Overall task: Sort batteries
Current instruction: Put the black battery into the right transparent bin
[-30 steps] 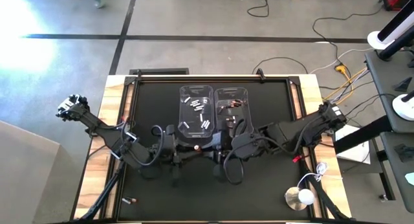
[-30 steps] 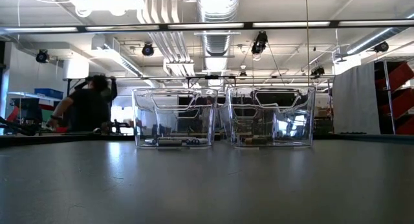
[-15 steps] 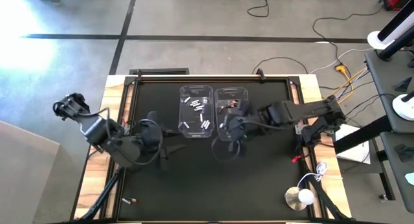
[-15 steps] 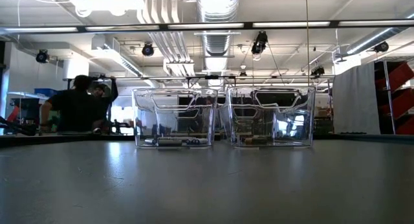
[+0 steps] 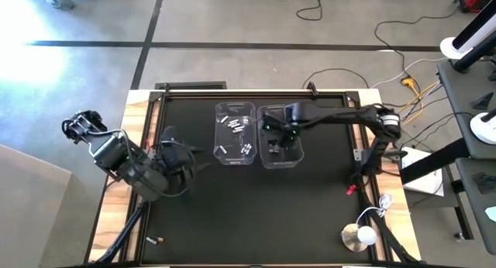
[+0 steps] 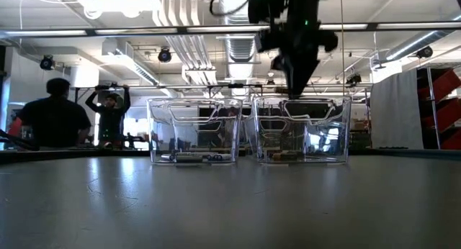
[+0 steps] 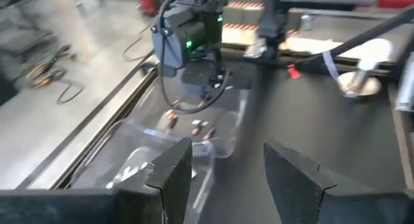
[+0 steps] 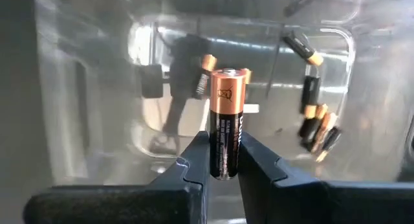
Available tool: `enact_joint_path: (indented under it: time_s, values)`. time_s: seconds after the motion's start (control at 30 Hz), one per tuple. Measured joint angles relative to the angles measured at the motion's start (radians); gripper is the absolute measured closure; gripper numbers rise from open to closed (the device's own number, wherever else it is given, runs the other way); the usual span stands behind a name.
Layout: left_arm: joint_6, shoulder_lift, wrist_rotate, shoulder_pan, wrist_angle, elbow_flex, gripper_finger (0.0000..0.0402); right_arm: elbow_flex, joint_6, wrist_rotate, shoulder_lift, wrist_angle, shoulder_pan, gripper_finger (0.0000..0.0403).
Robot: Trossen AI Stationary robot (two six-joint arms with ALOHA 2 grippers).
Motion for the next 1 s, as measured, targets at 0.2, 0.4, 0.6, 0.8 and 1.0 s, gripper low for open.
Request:
enact_joint_path:
  time_s: [0.2, 0.4, 0.6, 0.8, 1.0]
  values:
    - [-0.119, -0.025, -0.073, 0.005, -0.103, 0.000, 0.0233, 0.006, -0.348, -0.069, 0.099, 0.021, -0.086, 0.0359]
    - [-0.133, -0.064, -0.106, 0.007, -0.111, 0.000, 0.0233, 0.012, -0.464, -0.103, 0.192, 0.065, -0.113, 0.0359]
    - [-0.133, -0.090, -0.107, 0.007, -0.114, 0.000, 0.0233, 0.012, -0.477, -0.093, 0.274, 0.069, -0.141, 0.0359]
    - [-0.150, -0.102, -0.107, 0.007, -0.127, -0.001, 0.0233, 0.012, -0.431, -0.050, 0.309, 0.096, -0.149, 0.0357]
    - [-0.188, -0.106, -0.131, 0.007, -0.166, -0.001, 0.0231, 0.012, -0.425, -0.042, 0.311, 0.119, -0.149, 0.0314]
